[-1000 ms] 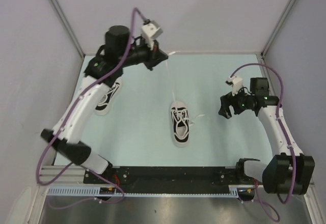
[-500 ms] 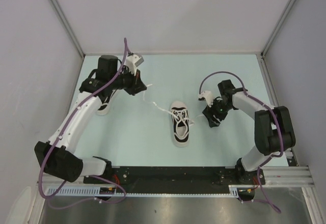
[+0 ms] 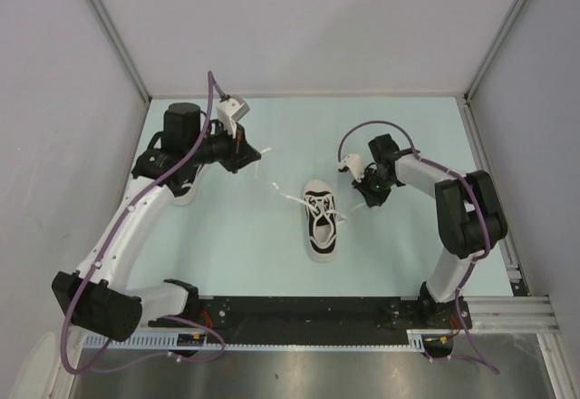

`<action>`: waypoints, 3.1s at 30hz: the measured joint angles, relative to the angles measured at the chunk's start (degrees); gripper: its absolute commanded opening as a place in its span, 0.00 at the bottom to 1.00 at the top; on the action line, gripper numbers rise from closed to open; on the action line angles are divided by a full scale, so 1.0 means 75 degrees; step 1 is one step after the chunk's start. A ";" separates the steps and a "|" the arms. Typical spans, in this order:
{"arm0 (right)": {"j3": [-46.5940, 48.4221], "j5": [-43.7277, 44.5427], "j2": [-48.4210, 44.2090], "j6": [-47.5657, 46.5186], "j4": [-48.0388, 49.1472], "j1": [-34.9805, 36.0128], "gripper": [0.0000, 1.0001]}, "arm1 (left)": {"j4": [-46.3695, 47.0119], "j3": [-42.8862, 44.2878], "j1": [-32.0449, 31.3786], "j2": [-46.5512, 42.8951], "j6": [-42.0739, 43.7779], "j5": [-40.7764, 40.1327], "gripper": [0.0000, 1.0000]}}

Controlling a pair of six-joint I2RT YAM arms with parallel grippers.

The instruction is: Tie the shoes

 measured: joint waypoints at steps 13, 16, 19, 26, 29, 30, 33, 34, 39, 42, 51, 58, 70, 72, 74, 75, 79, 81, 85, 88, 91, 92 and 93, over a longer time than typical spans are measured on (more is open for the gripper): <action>0.0417 -0.0731 -0.4517 0.0915 -0.0431 -0.2430 0.00 | 0.0772 -0.1250 0.0216 -0.1381 0.0000 -0.0044 0.00; 0.0536 -0.0970 -0.4992 0.1373 -0.0102 -0.2226 0.00 | 0.0921 -0.1463 0.0242 -0.1600 0.0009 0.0082 0.00; 0.0589 -0.1058 -0.4905 0.1856 0.0178 -0.1693 0.00 | 0.0930 -0.1614 0.0254 -0.1772 0.0114 0.0580 0.00; 0.1011 -0.1317 -0.3856 0.3069 0.0764 0.0221 0.00 | 0.0294 -0.1993 0.0265 -0.2527 0.1212 0.2634 0.00; 0.1274 -0.1530 -0.3445 0.3497 0.1043 0.0979 0.00 | -0.0294 -0.2139 0.0248 -0.2911 0.1719 0.3316 0.00; 0.1367 -0.1609 -0.3290 0.3620 0.1119 0.1244 0.00 | -0.0536 -0.2154 0.0213 -0.2993 0.1918 0.3485 0.00; 0.1652 -0.1804 -0.2766 0.3870 0.1349 0.2011 0.00 | -0.1241 -0.2168 -0.0061 -0.3092 0.2474 0.3771 0.00; 0.1722 -0.1836 -0.2570 0.3926 0.1425 0.2294 0.00 | -0.1460 -0.2177 -0.0192 -0.3095 0.2652 0.3800 0.00; 0.2148 -0.2011 -0.1413 0.4100 0.1679 0.3471 0.00 | -0.2087 -0.2454 -0.0839 -0.3232 0.3159 0.3768 0.00; 0.2317 -0.2168 -0.0761 0.4179 0.1719 0.4028 0.00 | -0.2241 -0.2629 -0.1145 -0.3337 0.3308 0.3678 0.00; 0.2547 -0.2707 0.0481 0.4605 0.1813 0.4639 0.38 | -0.2250 -0.3005 -0.2069 -0.3354 0.3617 0.3174 0.01; 0.2935 -0.3098 0.0781 0.4724 0.1387 0.4470 0.71 | -0.1370 -0.3535 -0.2646 -0.3331 0.3500 0.2474 0.00; 0.3182 -0.3424 -0.0597 0.4532 0.0580 0.1827 0.59 | 0.1276 -0.2218 -0.2736 -0.1355 0.2092 0.1612 0.00; 0.3133 -0.3576 -0.0807 0.4473 0.0370 0.1207 0.56 | 0.1810 -0.1676 -0.2684 -0.0705 0.1711 0.1300 0.00; 0.2946 -0.3695 -0.0988 0.4374 0.0163 0.0609 0.56 | 0.2366 -0.1271 -0.2541 -0.0099 0.1241 0.1043 0.00; 0.2815 -0.3754 -0.1070 0.4334 0.0023 0.0344 0.55 | 0.2626 -0.1067 -0.2428 0.0227 0.1000 0.0903 0.00; 0.2151 -0.3896 -0.1358 0.4106 -0.0449 -0.0213 0.55 | 0.3153 -0.0376 -0.2034 0.1498 0.0428 0.0297 0.00; 0.1792 -0.3969 -0.1504 0.4022 -0.0644 -0.0251 0.54 | 0.3302 -0.0020 -0.1891 0.2203 0.0254 0.0012 0.00; 0.1233 -0.4054 -0.1711 0.3993 -0.0787 -0.0178 0.55 | 0.3421 0.0714 -0.1620 0.3523 -0.0032 -0.0481 0.00; 0.0930 -0.4030 -0.1751 0.3998 -0.0772 -0.0029 0.56 | 0.3541 0.1119 -0.1463 0.4357 -0.0184 -0.0854 0.00; 0.0650 -0.3908 -0.1792 0.4025 -0.0711 0.0268 0.56 | 0.3620 0.1440 -0.1341 0.5091 -0.0332 -0.1271 0.00; 0.0597 -0.3870 -0.1804 0.4025 -0.0708 0.0350 0.56 | 0.3631 0.1495 -0.1320 0.5246 -0.0350 -0.1373 0.00; 0.0557 -0.3812 -0.1807 0.4028 -0.0697 0.0443 0.56 | 0.3654 0.1545 -0.1309 0.5438 -0.0385 -0.1507 0.00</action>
